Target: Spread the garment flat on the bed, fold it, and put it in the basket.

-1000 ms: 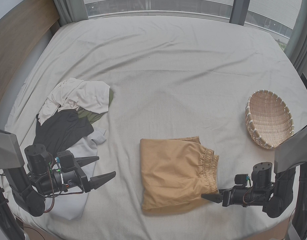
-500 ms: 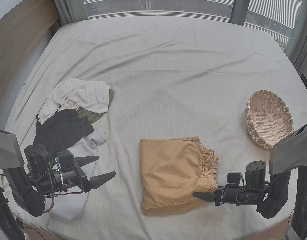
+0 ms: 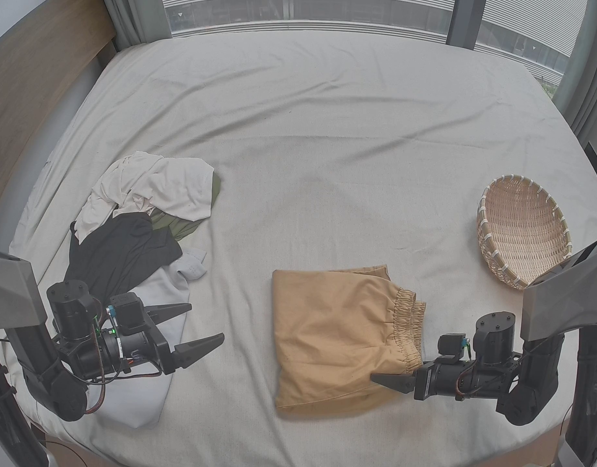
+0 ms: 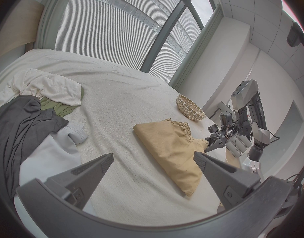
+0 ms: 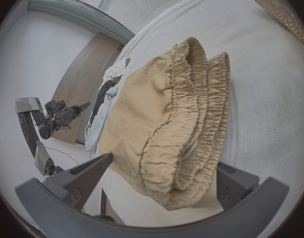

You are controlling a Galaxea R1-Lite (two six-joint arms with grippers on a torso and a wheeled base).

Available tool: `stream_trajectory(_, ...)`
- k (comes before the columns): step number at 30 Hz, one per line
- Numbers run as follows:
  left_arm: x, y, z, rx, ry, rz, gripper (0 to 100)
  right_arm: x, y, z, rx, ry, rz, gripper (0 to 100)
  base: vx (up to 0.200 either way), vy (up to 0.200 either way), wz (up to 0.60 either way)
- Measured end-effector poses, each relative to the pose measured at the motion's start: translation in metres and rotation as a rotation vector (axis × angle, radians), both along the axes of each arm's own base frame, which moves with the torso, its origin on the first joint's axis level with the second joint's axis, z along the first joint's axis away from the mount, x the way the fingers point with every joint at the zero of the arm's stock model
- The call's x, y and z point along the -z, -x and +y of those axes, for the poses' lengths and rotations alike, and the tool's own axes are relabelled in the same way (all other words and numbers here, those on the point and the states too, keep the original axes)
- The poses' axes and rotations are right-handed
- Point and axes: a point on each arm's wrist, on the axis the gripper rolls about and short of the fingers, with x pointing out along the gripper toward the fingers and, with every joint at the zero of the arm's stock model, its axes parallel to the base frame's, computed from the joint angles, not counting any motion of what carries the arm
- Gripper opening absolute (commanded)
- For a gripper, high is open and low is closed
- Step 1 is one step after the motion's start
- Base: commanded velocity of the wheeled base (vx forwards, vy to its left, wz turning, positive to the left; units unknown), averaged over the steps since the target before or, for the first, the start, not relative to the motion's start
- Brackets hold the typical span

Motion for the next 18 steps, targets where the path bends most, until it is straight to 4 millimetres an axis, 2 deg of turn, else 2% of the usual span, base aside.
stream_trajectory(18,0.0007,0.0002,0.0000,0.000,-0.001,0.004,100,-0.0004,-0.0001,-0.0001,0.002,0.001,-0.004,0,0.000,0.000,0.00)
